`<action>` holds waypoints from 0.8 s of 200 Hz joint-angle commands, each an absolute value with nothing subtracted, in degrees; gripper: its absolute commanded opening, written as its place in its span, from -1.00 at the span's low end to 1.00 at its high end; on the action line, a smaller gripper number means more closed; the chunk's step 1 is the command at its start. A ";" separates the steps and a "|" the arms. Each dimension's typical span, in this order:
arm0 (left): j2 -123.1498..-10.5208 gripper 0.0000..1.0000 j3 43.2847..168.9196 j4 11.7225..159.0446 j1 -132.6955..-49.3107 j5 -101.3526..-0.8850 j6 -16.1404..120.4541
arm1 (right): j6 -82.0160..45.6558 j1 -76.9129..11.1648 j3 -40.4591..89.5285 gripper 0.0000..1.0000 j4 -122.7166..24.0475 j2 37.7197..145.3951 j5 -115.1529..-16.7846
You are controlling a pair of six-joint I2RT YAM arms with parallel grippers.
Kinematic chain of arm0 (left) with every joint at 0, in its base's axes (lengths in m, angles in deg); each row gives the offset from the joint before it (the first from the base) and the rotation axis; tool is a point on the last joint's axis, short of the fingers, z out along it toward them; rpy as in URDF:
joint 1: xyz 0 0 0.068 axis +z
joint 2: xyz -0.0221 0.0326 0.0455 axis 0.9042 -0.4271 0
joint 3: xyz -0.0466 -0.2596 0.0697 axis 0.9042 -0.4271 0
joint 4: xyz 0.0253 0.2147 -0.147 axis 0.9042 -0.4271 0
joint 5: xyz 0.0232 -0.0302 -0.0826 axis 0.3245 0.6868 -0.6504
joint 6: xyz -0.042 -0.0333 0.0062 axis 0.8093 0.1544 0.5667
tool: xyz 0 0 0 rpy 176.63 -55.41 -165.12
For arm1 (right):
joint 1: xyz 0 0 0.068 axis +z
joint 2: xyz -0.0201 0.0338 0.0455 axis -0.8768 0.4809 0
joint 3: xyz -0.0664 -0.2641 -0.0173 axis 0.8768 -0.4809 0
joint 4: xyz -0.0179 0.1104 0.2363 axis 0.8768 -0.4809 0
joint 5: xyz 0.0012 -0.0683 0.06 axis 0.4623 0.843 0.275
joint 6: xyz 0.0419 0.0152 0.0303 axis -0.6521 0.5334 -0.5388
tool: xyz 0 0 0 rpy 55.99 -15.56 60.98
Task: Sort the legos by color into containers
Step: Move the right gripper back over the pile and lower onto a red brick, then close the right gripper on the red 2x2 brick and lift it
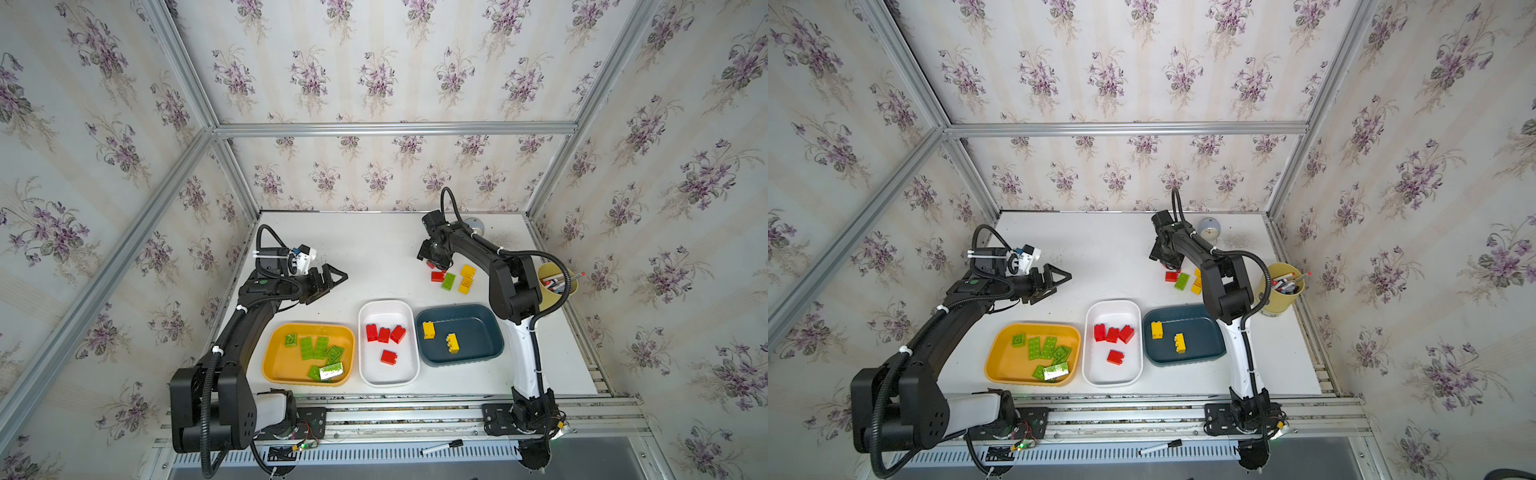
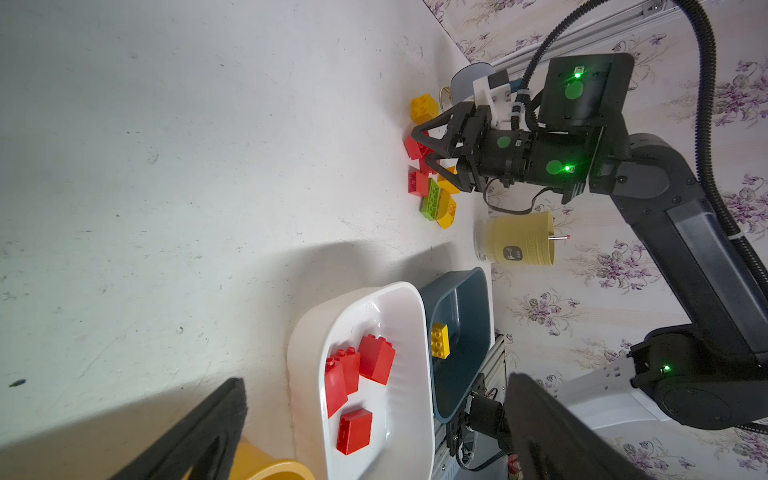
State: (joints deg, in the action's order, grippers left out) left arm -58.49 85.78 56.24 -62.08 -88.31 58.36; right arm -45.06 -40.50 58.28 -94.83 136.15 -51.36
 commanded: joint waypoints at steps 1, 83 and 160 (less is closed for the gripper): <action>-58.74 0.99 85.78 56.53 -62.07 -88.97 57.18 | -45.44 -40.60 60.80 0.29 -97.83 137.65 -47.56; -59.84 0.99 86.28 56.37 -62.07 -89.03 57.14 | -41.64 -40.74 67.43 -0.21 -101.23 142.22 -45.43; -60.01 0.99 87.10 56.02 -62.07 -89.21 57.10 | -30.10 -39.76 61.41 -0.48 -96.18 130.84 -50.37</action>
State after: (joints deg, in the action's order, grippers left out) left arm -59.78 86.48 55.89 -62.08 -88.36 57.90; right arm -36.07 -40.44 63.59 -98.89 135.76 -47.42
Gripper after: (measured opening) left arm 0.993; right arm 0.327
